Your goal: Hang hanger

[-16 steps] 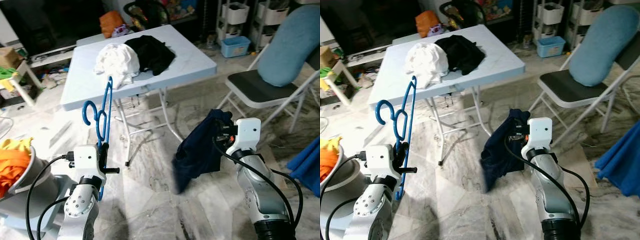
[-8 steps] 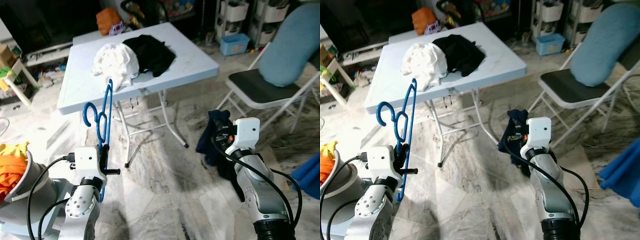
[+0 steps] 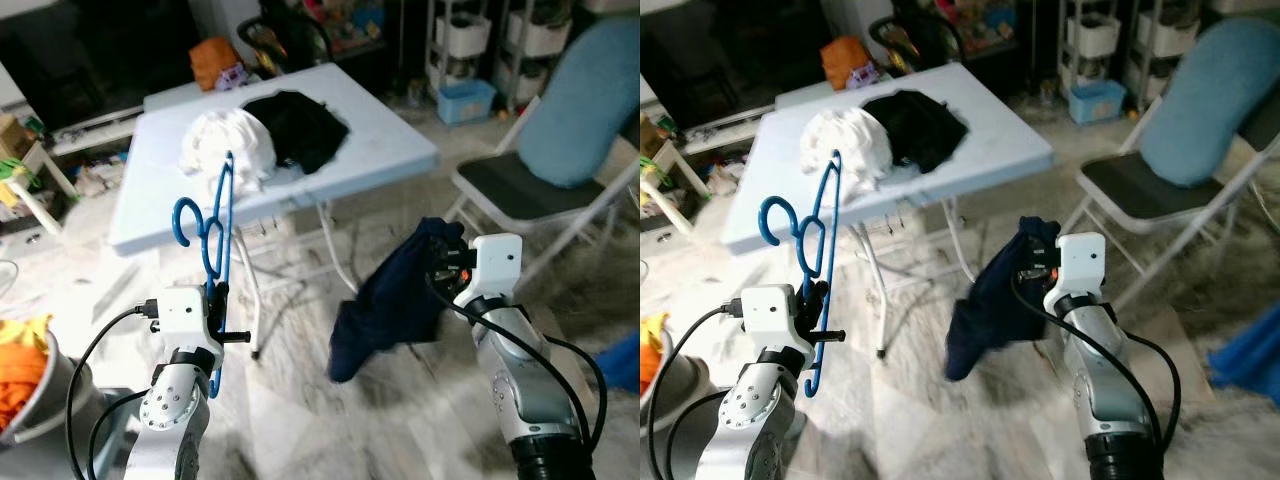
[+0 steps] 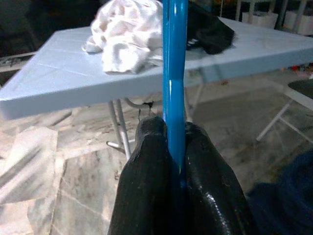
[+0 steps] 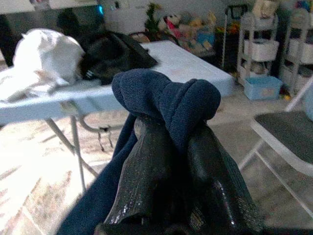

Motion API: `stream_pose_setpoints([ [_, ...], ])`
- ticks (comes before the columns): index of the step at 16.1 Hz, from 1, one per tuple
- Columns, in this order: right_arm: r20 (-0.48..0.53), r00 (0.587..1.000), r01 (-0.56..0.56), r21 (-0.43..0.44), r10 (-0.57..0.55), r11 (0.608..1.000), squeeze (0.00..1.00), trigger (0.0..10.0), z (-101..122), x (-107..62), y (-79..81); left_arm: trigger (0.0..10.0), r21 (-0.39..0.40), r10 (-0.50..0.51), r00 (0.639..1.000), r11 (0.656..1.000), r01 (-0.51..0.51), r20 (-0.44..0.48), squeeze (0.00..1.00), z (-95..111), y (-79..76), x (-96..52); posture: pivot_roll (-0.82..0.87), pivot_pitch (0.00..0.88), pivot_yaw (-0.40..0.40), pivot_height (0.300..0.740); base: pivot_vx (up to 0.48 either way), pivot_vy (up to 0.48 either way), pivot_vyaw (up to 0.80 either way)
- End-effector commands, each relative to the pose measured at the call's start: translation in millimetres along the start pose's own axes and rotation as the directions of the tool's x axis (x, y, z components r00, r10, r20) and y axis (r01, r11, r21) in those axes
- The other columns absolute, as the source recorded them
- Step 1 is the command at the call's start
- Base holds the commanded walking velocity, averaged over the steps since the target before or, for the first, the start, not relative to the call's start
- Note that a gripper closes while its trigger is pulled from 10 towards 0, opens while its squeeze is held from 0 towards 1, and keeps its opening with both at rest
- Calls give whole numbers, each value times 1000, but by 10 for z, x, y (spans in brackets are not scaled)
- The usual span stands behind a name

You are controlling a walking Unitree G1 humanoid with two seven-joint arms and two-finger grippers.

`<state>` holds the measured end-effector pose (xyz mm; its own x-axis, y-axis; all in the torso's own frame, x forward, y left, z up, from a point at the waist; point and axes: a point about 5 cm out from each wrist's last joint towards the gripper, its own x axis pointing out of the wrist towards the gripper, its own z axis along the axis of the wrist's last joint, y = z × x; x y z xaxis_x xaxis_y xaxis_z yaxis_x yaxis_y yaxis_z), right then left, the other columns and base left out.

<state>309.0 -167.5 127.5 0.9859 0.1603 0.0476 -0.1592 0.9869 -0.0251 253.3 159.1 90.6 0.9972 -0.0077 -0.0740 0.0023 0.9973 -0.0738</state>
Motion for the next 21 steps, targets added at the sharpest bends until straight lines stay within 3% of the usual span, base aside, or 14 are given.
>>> stream_pose_setpoints([
  [1,55,997,-62,18,61,998,0,10000,118,96,146,10000,11,45,999,999,-45,10,0,37,125,5,-77,0,120,740,352,326,0],
  [4,63,995,-79,13,78,997,0,10000,129,94,159,10000,9,52,999,999,-52,10,0,36,126,1,-76,0,119,740,350,329,619],
  [13,78,995,-55,9,54,998,0,10000,158,173,177,10000,19,58,998,998,-57,-13,0,30,118,48,-61,0,97,740,255,272,0],
  [15,75,996,-50,-1,50,999,0,10000,148,185,179,10000,23,24,1000,999,-24,-13,0,29,66,75,-45,0,56,740,0,0,0],
  [16,66,995,-69,-11,70,998,0,10000,153,241,245,10000,60,-33,999,998,31,21,0,77,16,117,-22,0,6,740,0,0,0],
  [21,55,981,-183,-36,184,983,0,10000,187,431,502,10000,24,45,997,999,-47,69,0,101,92,111,31,0,-100,740,0,0,0],
])
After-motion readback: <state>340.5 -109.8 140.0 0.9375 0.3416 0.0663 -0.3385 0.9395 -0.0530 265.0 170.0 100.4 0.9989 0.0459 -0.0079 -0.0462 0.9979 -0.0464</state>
